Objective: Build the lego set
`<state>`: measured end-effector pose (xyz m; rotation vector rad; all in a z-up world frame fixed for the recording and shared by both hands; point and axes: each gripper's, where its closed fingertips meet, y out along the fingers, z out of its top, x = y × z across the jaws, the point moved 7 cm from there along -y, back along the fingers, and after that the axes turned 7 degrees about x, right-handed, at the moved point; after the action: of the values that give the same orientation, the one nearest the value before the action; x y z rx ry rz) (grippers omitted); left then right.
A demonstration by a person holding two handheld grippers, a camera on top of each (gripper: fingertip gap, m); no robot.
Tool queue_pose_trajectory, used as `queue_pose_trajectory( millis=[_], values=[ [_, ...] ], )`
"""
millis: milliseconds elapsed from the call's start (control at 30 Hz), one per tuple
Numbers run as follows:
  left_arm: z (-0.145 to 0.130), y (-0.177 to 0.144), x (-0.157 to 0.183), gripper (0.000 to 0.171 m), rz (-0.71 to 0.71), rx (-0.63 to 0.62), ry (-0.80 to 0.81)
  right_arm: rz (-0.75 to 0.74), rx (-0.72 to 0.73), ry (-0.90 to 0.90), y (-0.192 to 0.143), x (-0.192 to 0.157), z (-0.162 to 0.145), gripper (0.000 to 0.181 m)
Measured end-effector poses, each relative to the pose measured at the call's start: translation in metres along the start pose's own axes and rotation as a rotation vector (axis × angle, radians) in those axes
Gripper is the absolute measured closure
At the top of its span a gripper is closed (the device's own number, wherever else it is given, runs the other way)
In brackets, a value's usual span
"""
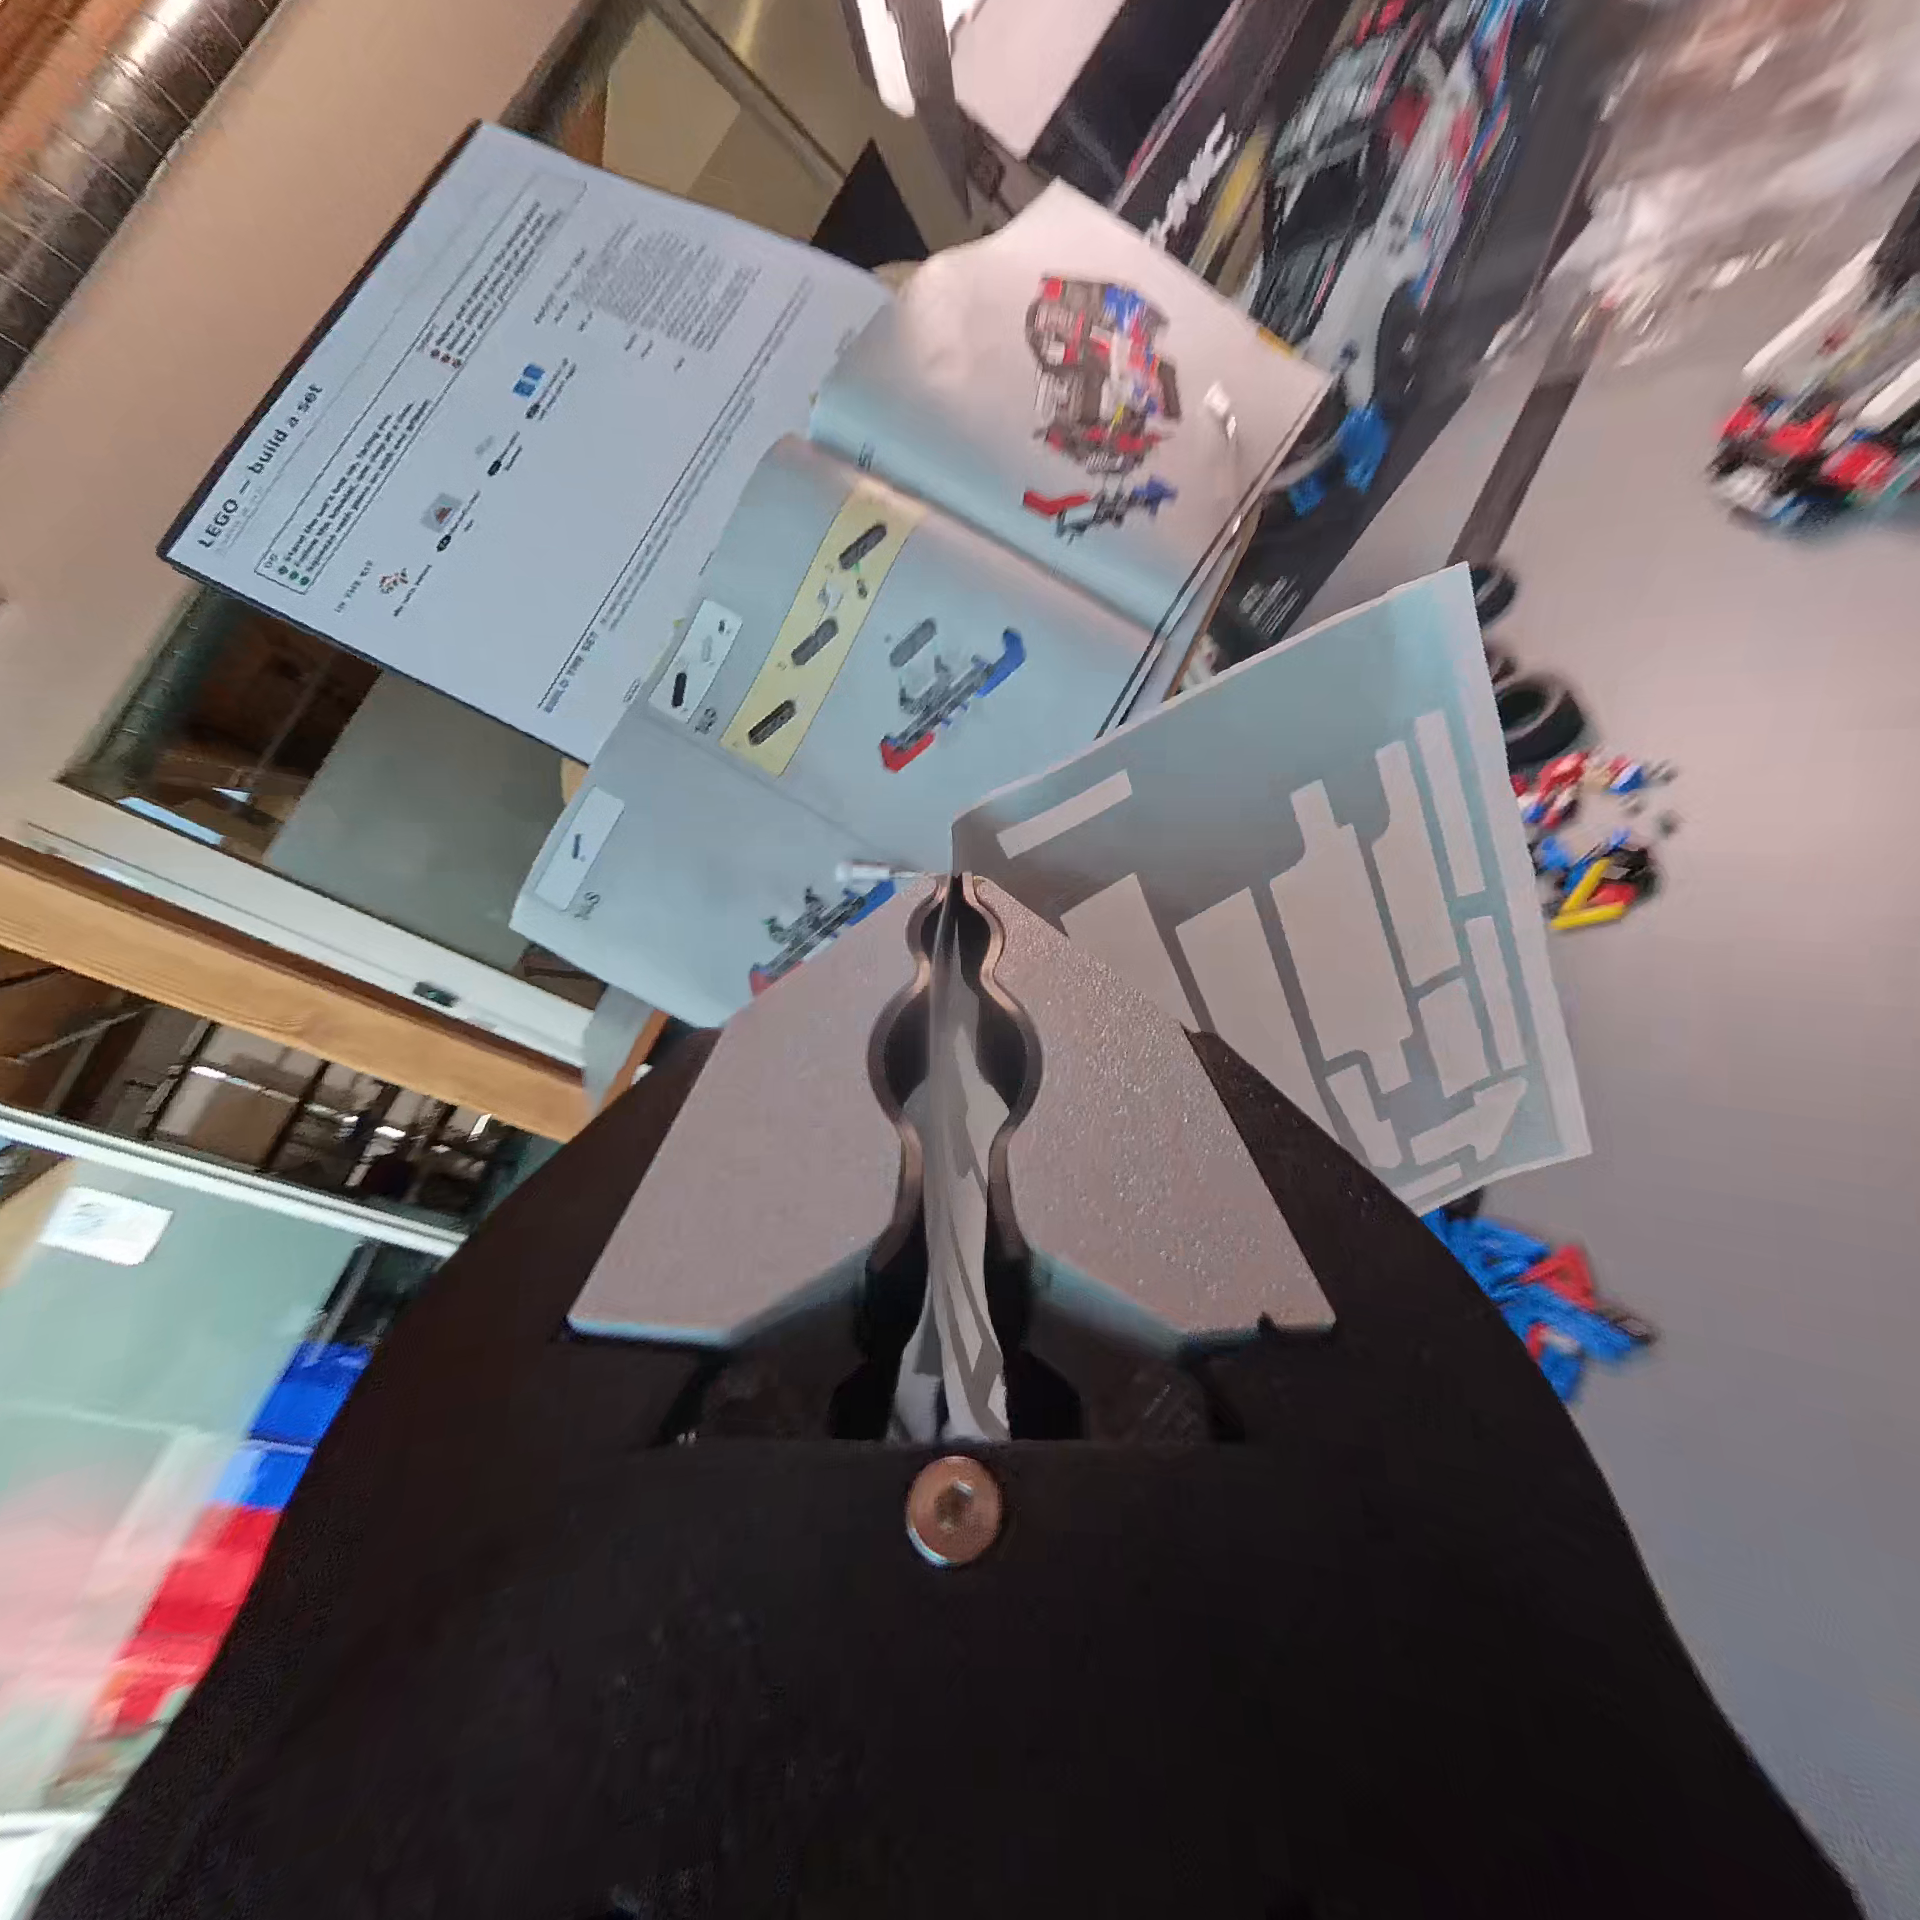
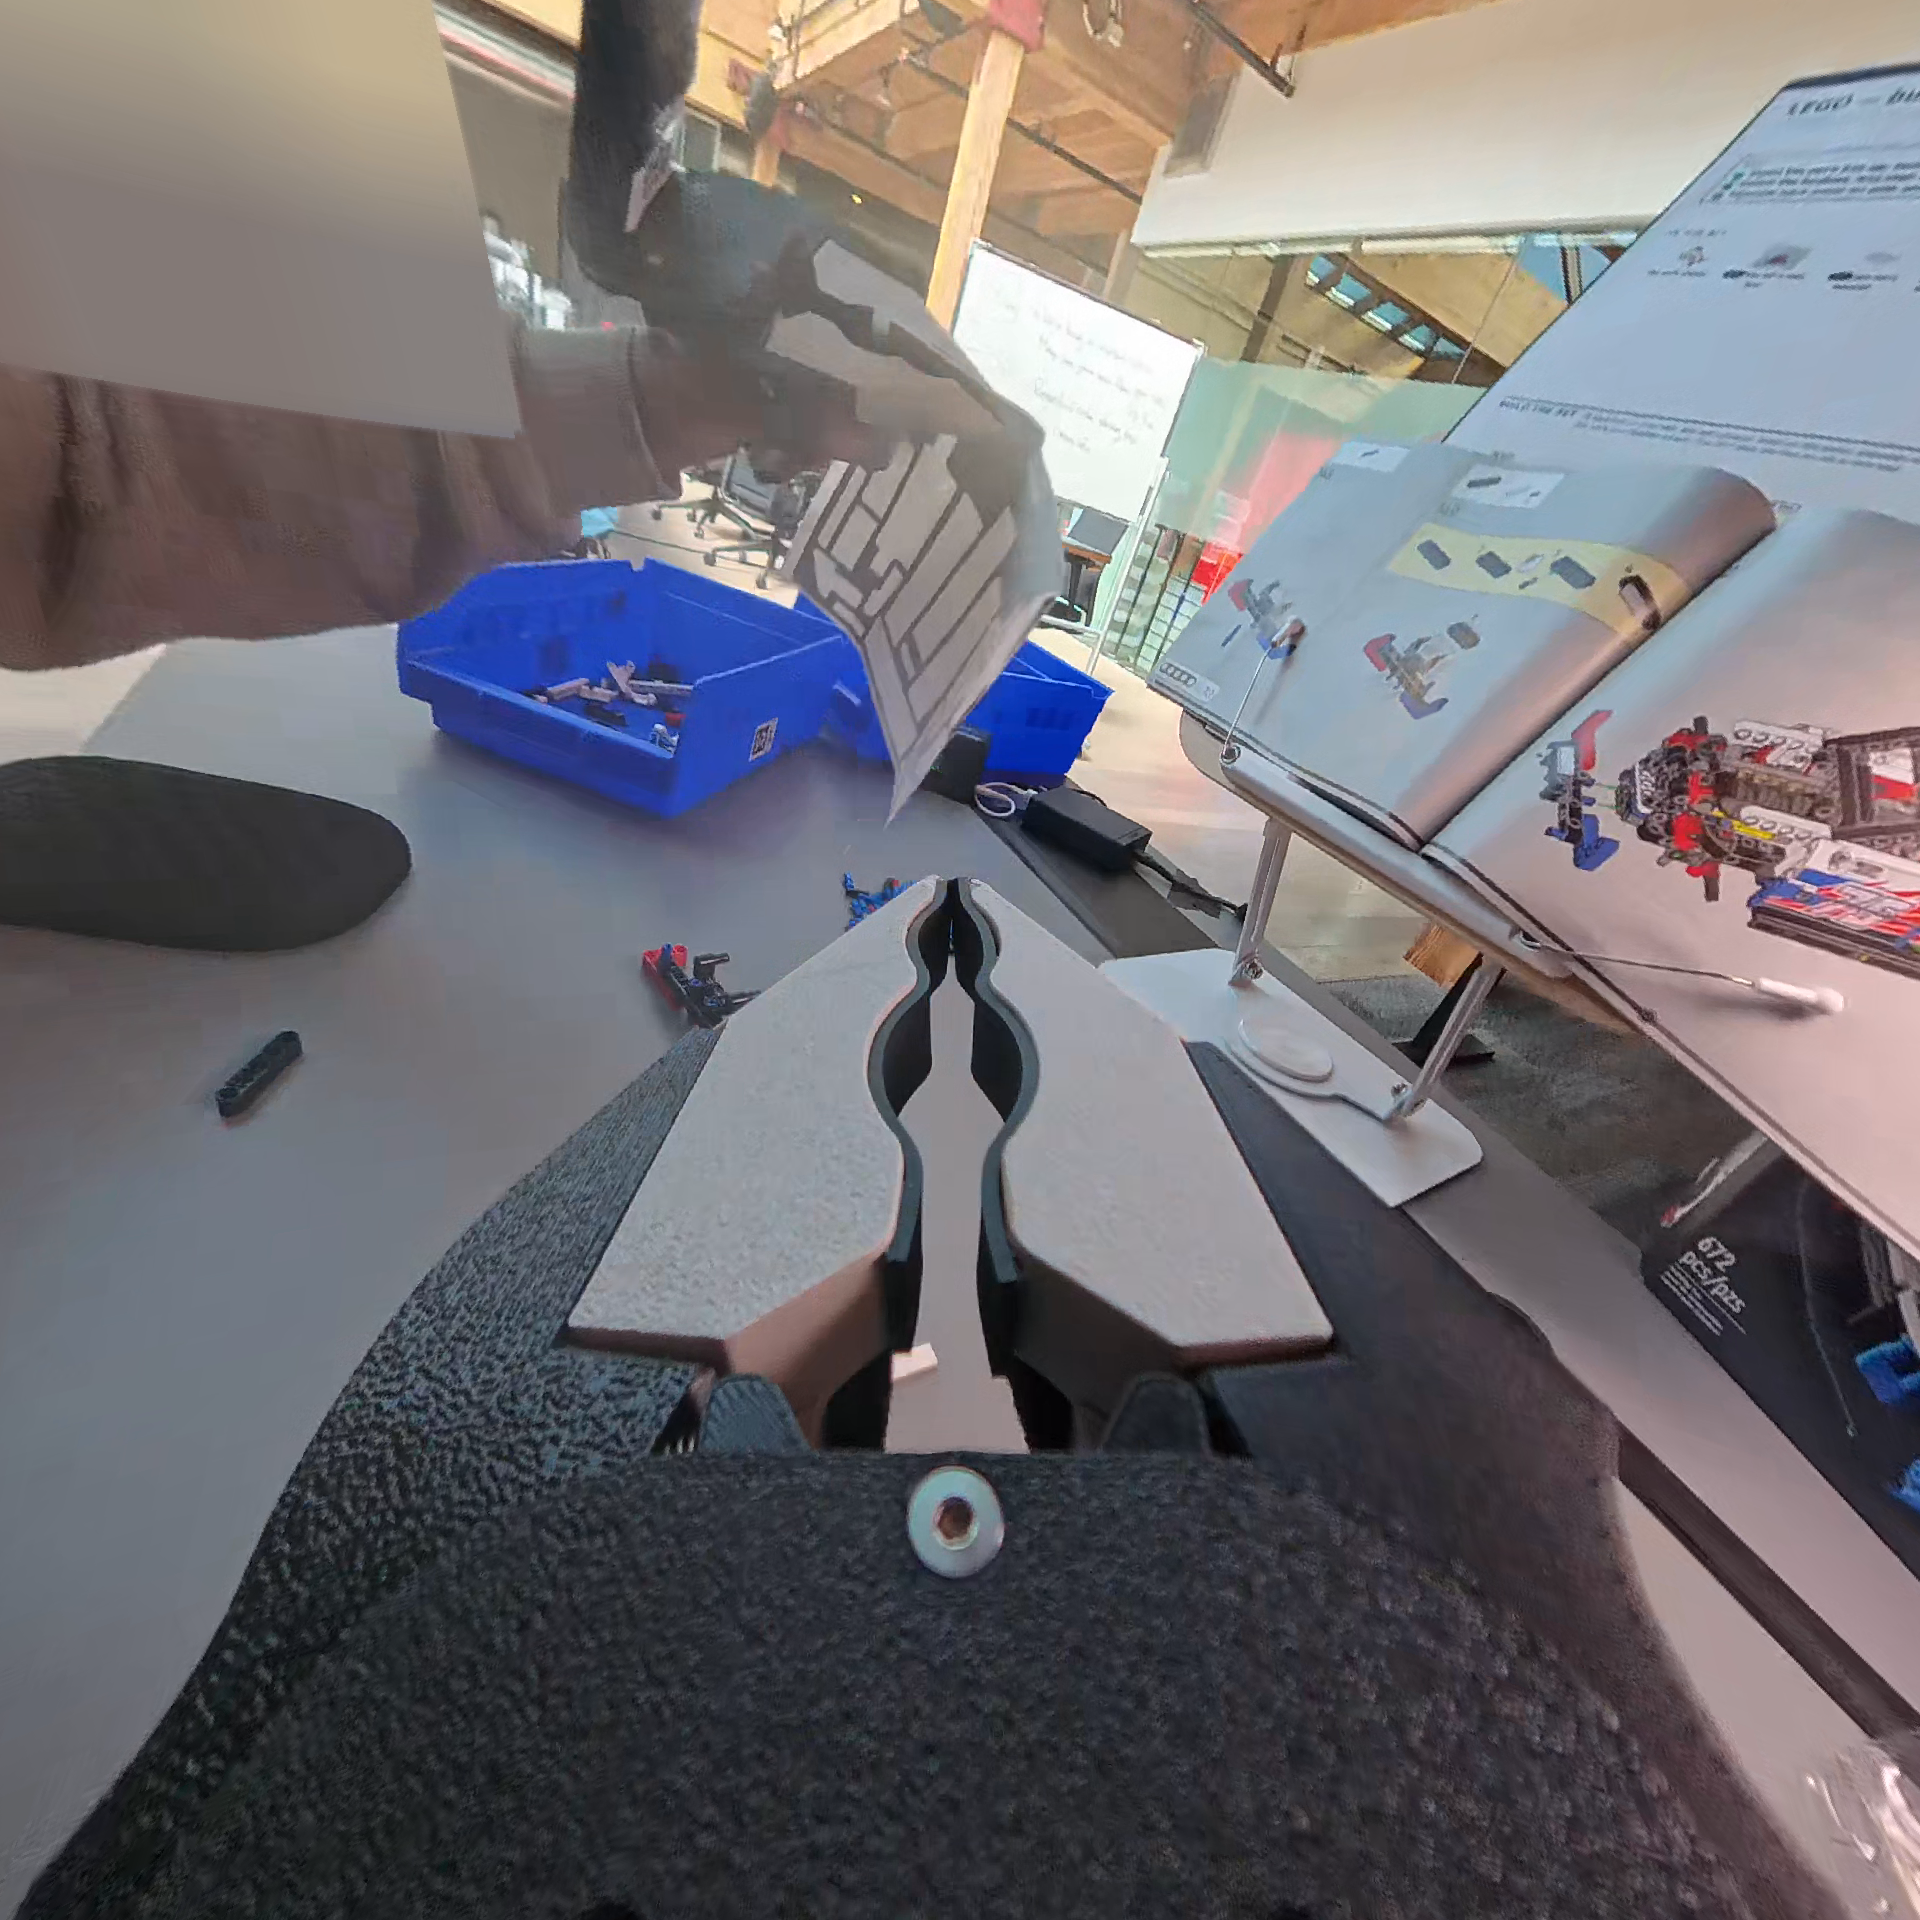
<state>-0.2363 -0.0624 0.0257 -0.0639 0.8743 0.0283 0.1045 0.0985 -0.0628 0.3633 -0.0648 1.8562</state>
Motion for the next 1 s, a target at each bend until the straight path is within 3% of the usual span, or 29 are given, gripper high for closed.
queue_pose_trajectory(
  millis=[167,267,367,467,600,700,767,867,1000],
  values=[
    [-0.071,0.035,-0.014,0.171,0.044,-0.193,0.358,-0.006,-0.034,-0.001,0.000,0.000,-0.010,0.181],
    [-0.118,0.051,0.013,0.171,-0.038,-0.262,0.438,-0.009,-0.037,0.004,0.000,0.001,-0.012,0.181],
    [-0.163,0.059,0.053,0.171,-0.206,-0.331,0.426,-0.005,-0.039,0.020,0.000,0.001,-0.015,0.181],
    [-0.194,0.062,0.084,0.171,-0.390,-0.421,0.284,0.005,-0.050,0.030,0.001,0.000,-0.019,0.181],
    [-0.216,0.065,0.091,0.171,-0.497,-0.540,0.052,0.024,-0.064,0.051,0.005,-0.001,-0.026,0.181],
    [-0.234,0.068,0.076,0.167,-0.434,-0.660,-0.055,0.037,-0.072,0.064,0.007,-0.003,-0.030,0.181],
    [-0.243,0.068,0.071,0.154,-0.429,-0.712,-0.153,0.043,-0.075,0.068,0.008,-0.005,-0.032,0.181],
    [-0.242,0.069,0.065,0.128,-0.412,-0.685,-0.371,0.051,-0.078,0.076,0.009,-0.007,-0.032,0.181],
    [-0.227,0.069,0.048,0.118,-0.339,-0.549,-0.579,0.054,-0.074,0.086,0.009,-0.007,-0.032,0.181]
  ],
)
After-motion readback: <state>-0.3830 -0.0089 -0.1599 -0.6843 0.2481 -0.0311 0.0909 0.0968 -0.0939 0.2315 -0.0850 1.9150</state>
